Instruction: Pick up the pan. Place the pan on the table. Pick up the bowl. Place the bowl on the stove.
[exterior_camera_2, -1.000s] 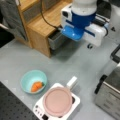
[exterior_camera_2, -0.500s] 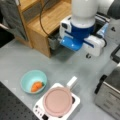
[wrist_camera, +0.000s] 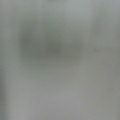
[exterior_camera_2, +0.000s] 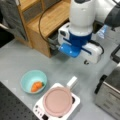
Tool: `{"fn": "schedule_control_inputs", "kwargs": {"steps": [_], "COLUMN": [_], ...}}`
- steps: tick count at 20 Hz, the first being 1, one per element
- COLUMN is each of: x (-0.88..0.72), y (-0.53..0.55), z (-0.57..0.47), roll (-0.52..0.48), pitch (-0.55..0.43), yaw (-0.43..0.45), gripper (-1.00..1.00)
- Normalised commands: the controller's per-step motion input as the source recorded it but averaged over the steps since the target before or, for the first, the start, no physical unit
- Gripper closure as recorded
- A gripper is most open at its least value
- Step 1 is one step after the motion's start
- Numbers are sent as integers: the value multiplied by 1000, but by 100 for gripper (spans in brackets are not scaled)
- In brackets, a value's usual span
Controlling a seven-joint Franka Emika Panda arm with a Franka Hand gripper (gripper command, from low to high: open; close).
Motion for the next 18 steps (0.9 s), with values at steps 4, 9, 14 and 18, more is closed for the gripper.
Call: {"fn": "schedule_control_inputs", "kwargs": {"steps": [4,9,14,18], "x": [422,445,382,313], "y": [157,134,113,103], "z": [-81,-115,-30,18], "roll": [58,46,45,35], "pitch": [97,88,99,115], "yaw": [-181,-144,-143,-204], "gripper": [-100,-100,-100,-100]}}
